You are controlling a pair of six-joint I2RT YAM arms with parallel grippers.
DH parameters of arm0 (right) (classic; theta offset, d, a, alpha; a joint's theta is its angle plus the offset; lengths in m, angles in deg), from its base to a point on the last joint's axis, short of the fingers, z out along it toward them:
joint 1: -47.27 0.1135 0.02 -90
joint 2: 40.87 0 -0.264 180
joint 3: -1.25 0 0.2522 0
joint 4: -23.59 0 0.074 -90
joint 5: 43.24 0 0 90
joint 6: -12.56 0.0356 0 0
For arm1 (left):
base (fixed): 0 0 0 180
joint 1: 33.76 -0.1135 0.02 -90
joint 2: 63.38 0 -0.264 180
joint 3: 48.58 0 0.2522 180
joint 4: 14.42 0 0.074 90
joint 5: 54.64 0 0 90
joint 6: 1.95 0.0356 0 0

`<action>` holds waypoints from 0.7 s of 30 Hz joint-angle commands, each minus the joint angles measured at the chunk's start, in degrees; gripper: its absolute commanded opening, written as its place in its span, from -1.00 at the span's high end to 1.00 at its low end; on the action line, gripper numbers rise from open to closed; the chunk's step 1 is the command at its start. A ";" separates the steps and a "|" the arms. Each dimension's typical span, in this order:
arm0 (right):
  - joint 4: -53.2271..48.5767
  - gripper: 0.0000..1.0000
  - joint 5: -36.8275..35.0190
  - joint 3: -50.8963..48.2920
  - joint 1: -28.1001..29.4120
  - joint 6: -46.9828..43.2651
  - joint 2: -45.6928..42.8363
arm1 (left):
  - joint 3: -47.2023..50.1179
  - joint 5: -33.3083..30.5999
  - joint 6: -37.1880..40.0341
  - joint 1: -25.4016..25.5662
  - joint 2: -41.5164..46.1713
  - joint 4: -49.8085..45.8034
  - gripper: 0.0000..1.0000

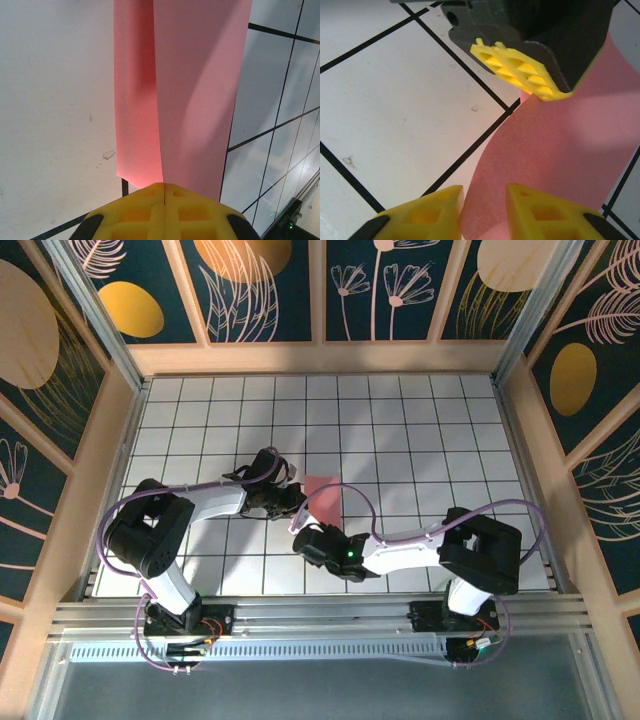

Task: Fold a paper plane with a square sheet of paper (fold left side to right side)
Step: Third fold the triangle at the center of the table.

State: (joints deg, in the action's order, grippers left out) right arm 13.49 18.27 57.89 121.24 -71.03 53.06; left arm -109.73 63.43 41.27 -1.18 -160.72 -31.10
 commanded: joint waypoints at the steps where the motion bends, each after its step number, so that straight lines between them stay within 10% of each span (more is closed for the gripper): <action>1: 0.04 0.60 0.67 1.01 -0.21 0.39 0.11 | -0.59 0.29 -0.42 0.21 0.66 -1.65 1.00; 8: -0.77 1.00 3.74 0.44 -0.92 1.67 -0.94 | -0.97 -0.36 0.10 0.13 1.09 -2.24 1.00; 21: 2.29 1.00 21.83 -4.21 -8.64 5.55 -6.86 | -3.35 -7.00 7.98 -4.72 9.10 -14.66 0.20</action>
State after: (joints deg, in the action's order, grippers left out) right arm 13.99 33.55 55.15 114.29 -67.60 48.07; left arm -111.22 58.49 46.08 -4.16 -154.21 -40.17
